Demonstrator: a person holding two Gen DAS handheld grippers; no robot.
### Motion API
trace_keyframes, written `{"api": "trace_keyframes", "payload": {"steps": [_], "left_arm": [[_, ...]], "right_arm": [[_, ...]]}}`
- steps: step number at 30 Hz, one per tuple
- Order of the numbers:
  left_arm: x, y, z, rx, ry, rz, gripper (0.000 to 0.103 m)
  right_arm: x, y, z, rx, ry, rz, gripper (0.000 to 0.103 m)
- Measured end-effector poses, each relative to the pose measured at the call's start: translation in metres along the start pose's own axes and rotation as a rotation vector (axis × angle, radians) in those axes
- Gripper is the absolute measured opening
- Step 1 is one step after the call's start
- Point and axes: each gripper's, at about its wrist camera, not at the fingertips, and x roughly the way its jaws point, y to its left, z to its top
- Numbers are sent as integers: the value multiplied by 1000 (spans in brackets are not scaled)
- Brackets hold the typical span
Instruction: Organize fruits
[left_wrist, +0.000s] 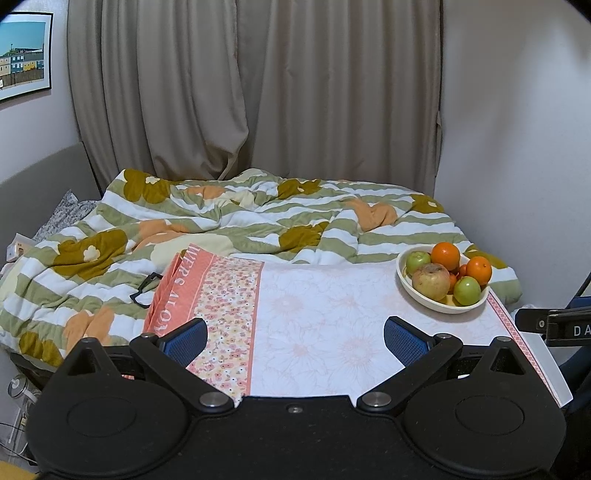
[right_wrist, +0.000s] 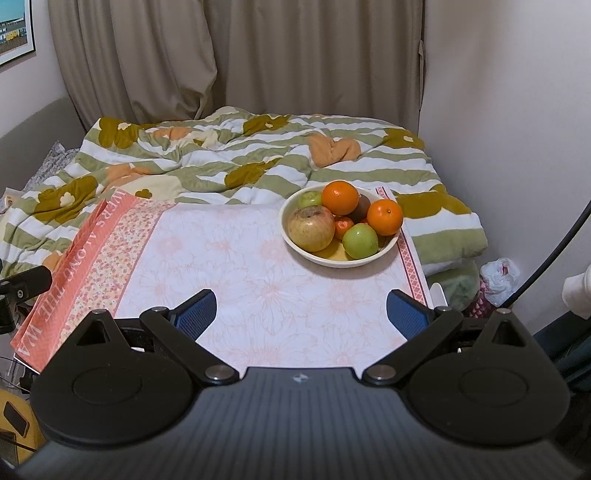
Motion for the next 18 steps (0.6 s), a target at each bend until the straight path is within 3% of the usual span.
{"api": "trace_keyframes", "payload": {"steps": [18], "left_arm": [[-3,-5,-4,20,-22,16,103]], "right_arm": [[5,1,-4,0,9,0,103]]}}
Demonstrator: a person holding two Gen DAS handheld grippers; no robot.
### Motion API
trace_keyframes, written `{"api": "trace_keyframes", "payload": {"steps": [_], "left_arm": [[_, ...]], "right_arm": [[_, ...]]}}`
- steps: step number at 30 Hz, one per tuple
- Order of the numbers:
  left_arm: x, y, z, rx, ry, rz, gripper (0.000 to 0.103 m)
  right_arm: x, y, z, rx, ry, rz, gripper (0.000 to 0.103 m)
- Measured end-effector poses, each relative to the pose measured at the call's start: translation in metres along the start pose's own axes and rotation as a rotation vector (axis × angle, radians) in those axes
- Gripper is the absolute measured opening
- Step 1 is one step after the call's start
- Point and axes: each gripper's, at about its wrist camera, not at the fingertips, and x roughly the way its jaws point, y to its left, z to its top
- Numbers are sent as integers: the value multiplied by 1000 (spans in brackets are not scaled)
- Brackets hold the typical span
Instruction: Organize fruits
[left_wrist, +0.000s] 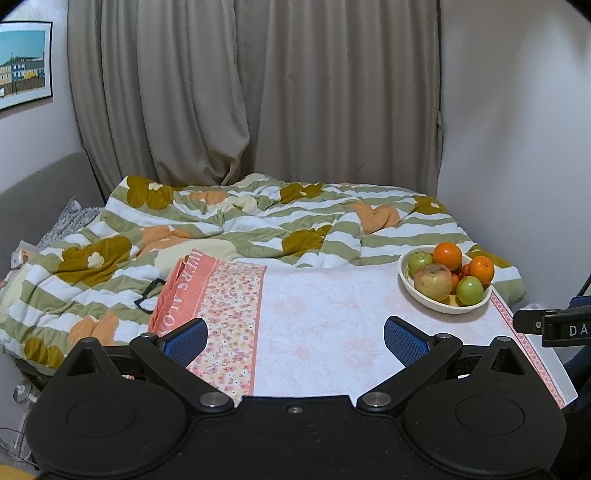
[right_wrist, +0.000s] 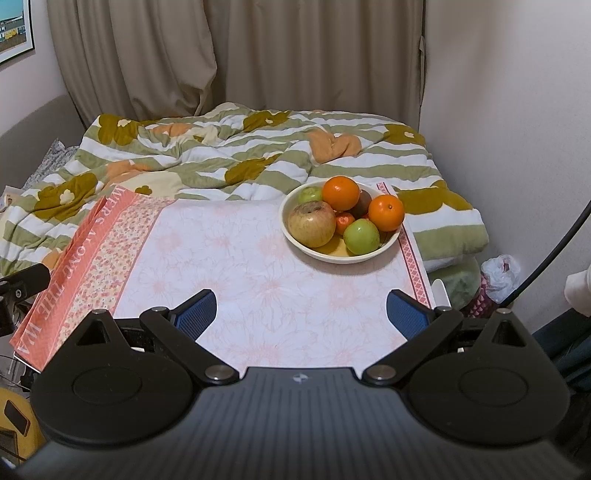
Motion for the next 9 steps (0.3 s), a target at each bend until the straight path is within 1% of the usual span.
{"api": "trace_keyframes", "payload": {"steps": [9], "left_arm": [[-2,0,-3,-6,8,7,103]], "right_arm": [[0,6,0,-1,14,3,103]]}}
